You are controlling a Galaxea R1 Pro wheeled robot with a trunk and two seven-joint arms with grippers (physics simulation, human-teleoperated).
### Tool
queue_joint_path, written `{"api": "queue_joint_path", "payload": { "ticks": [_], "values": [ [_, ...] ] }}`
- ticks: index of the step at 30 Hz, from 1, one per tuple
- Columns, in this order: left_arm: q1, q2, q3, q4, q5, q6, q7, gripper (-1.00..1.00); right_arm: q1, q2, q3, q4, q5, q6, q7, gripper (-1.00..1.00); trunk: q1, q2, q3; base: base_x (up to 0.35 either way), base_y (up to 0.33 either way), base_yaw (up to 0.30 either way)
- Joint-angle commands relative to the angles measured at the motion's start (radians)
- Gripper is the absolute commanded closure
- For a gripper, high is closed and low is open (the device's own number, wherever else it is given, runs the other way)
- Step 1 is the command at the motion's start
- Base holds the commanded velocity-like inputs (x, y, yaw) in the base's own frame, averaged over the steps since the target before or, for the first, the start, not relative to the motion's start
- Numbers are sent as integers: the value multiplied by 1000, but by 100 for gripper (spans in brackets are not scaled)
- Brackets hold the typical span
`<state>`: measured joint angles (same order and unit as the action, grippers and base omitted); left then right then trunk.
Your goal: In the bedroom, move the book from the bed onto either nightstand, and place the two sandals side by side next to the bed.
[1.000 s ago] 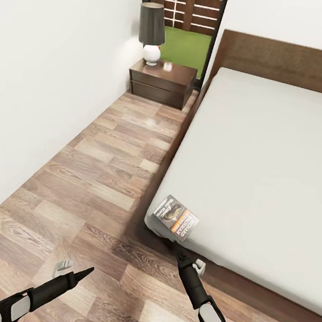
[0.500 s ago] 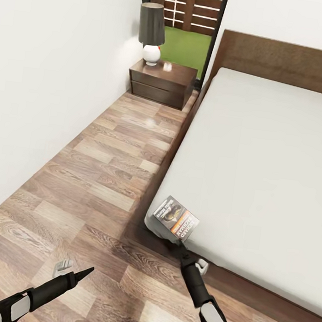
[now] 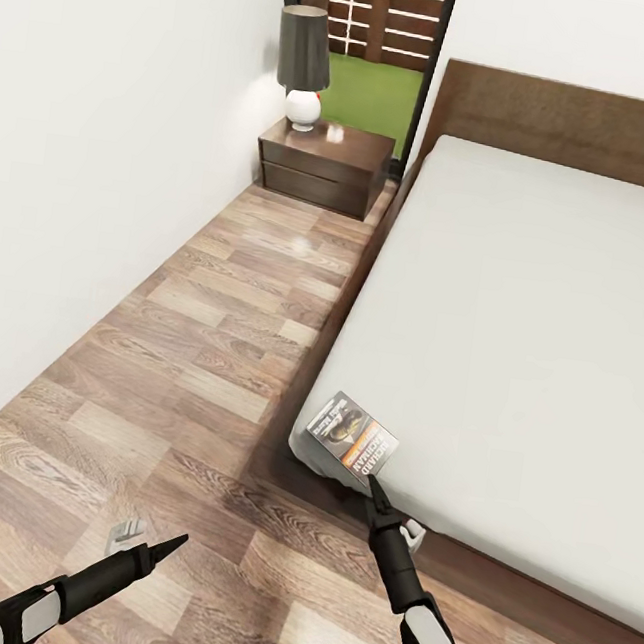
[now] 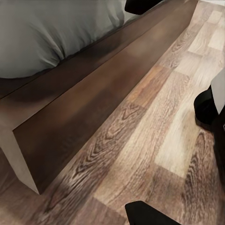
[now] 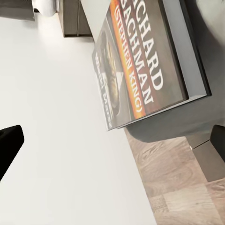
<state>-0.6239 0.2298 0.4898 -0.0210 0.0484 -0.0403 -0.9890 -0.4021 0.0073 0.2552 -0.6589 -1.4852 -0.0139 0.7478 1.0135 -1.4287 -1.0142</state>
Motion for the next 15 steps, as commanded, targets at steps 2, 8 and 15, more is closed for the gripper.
{"api": "queue_joint_path", "payload": {
  "ticks": [2,8,15],
  "values": [
    [0,0,-5,1,5,-4,-2,-100,-1,0,5,2,-10,-1,3,-100,0,0,0,0,0,0],
    [0,0,-5,1,5,-4,-2,-100,-1,-1,5,2,-10,-1,2,-100,0,0,0,0,0,0],
    [0,0,-5,1,5,-5,-1,-100,-1,0,6,4,-10,-1,1,-100,0,0,0,58,0,0]
  ]
}}
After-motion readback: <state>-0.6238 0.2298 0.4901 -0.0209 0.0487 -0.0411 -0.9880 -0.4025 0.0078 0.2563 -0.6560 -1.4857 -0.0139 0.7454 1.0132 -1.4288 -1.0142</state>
